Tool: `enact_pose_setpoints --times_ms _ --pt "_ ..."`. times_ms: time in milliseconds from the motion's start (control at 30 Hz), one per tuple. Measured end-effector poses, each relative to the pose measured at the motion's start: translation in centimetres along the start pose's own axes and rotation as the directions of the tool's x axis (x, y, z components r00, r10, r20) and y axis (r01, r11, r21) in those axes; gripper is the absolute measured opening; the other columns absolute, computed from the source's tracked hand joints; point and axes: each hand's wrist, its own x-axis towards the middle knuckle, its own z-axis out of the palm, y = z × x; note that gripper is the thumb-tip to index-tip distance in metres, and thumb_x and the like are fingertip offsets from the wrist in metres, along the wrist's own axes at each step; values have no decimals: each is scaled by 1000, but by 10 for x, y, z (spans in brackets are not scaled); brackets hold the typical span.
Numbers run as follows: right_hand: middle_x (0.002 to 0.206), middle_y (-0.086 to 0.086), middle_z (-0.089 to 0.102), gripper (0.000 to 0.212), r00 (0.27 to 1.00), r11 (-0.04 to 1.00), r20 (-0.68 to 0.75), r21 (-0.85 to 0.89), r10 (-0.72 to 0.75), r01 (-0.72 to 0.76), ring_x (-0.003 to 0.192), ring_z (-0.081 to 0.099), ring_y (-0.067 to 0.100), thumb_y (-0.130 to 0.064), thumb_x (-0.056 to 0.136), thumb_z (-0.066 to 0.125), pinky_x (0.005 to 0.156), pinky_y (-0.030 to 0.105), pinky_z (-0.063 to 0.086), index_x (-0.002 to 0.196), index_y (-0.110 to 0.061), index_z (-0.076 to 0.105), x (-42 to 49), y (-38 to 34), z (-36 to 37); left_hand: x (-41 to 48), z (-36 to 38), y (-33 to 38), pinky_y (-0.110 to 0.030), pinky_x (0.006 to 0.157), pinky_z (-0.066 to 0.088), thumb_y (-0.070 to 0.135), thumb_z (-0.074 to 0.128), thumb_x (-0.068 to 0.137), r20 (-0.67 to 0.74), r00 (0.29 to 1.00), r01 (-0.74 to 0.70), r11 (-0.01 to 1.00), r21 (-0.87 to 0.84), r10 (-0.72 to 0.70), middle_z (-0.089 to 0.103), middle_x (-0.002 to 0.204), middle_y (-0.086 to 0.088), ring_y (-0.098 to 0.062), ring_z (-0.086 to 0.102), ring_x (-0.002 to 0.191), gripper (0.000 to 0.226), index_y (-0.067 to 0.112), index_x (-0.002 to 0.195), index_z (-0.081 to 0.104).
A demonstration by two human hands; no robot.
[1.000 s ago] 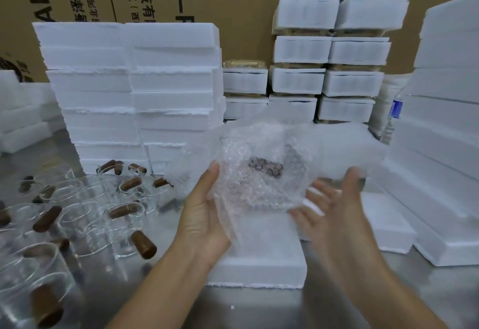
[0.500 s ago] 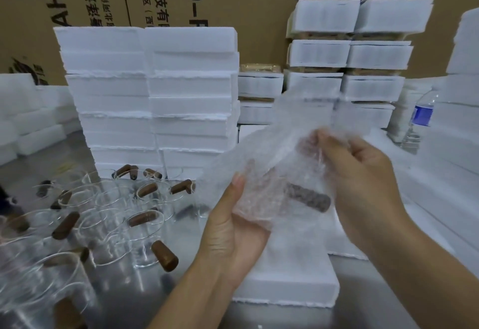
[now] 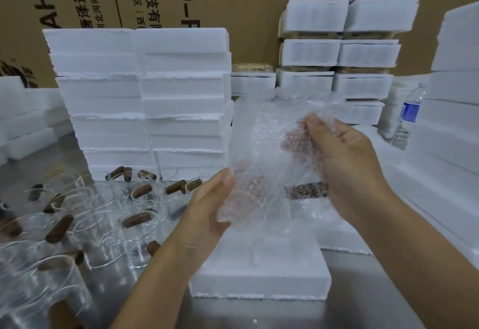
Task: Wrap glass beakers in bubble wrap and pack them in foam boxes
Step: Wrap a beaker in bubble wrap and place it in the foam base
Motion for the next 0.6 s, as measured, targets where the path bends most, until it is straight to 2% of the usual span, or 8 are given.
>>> enact_pose_setpoints --times_ms 100,167,233,300,367,433,500,600 --pt "83 -1 75 20 999 1000 34 5 11 -11 82 72 15 -35 82 62 76 27 58 88 -17 70 -6 10 -1 5 1 -7 -21 86 48 41 64 70 -85 991 -87 981 172 103 73 102 10 -4 66 100 26 28 89 76" --pt "93 2 74 39 999 999 45 -37 -5 7 91 70 17 -44 72 64 86 31 56 98 -16 70 -10 14 -4 7 3 -10 -10 77 46 39 62 73 -167 964 -161 953 255 208 72 85 14 3 65 84 22 21 79 72" --pt "92 2 74 35 998 998 46 -52 -45 47 91 70 19 -47 66 66 88 33 54 88 -20 72 -13 18 -9 9 4 -13 -4 61 41 38 57 77 -231 924 -217 916 336 304 62 64 16 0 55 61 17 25 71 66" --pt "89 0 75 32 997 998 51 -25 -59 60 88 70 16 -50 62 69 83 27 55 82 -25 73 -16 23 -16 10 4 -16 -6 50 35 40 54 81 -283 891 -229 889 398 356 52 55 16 -4 41 54 18 33 67 63" --pt "90 -3 75 40 994 999 108 -29 -35 38 87 71 12 -53 59 68 74 19 55 89 -26 72 -20 29 -22 11 2 -19 -7 44 32 35 53 90 -357 847 -237 882 408 393 49 50 16 -1 37 45 25 34 66 61" --pt "90 -3 75 45 982 997 186 -73 31 -17 86 71 11 -56 60 65 68 16 53 90 -24 73 -25 34 -26 12 1 -20 -5 48 36 27 50 94 -414 801 -258 873 414 433 55 53 19 4 48 48 24 29 72 60" --pt "85 -4 75 36 976 990 210 -133 63 -35 81 71 8 -55 61 65 66 14 52 79 -25 77 -29 37 -26 12 2 -19 -3 57 40 24 50 95 -436 773 -275 862 425 461 61 61 22 10 55 59 20 25 78 60" --pt "81 -8 75 20 992 985 126 -171 32 -10 79 69 4 -41 74 64 67 10 50 76 -24 75 -26 39 -27 11 3 -18 -4 54 40 23 51 95 -419 800 -267 880 392 429 61 60 20 8 52 55 18 21 79 59"
